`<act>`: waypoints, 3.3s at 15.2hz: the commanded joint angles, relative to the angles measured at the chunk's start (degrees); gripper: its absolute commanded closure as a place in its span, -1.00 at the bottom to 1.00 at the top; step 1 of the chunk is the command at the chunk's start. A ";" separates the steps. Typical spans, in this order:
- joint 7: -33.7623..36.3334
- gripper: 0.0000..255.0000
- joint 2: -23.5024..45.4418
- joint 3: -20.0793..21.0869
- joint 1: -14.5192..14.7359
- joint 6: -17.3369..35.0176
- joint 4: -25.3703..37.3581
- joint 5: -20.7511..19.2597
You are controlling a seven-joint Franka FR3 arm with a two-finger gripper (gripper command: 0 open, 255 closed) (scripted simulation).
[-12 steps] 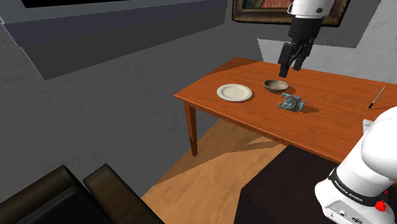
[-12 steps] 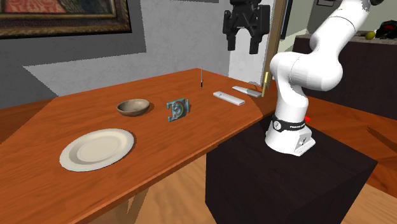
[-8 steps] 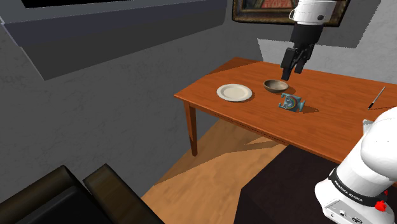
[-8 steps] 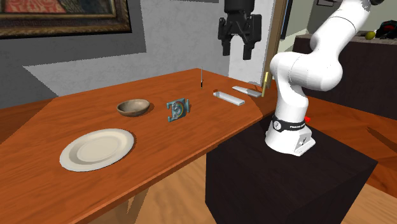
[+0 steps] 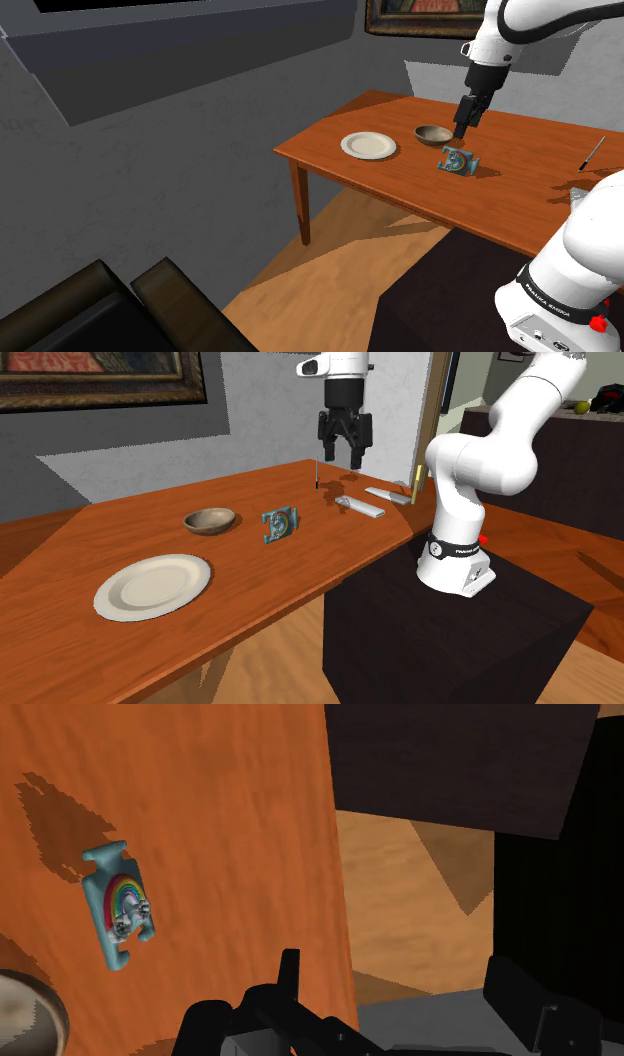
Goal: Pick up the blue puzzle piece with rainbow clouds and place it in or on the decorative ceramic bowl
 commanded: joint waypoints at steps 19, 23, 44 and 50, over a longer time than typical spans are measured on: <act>-36.25 -1.00 33.94 -28.00 1.05 28.86 6.34 -1.17; -42.78 -1.00 40.58 -30.50 2.00 31.99 8.69 4.09; -46.51 1.00 45.66 -30.71 2.46 37.29 7.15 9.19; -44.54 1.00 43.19 -30.76 2.40 34.93 7.72 6.57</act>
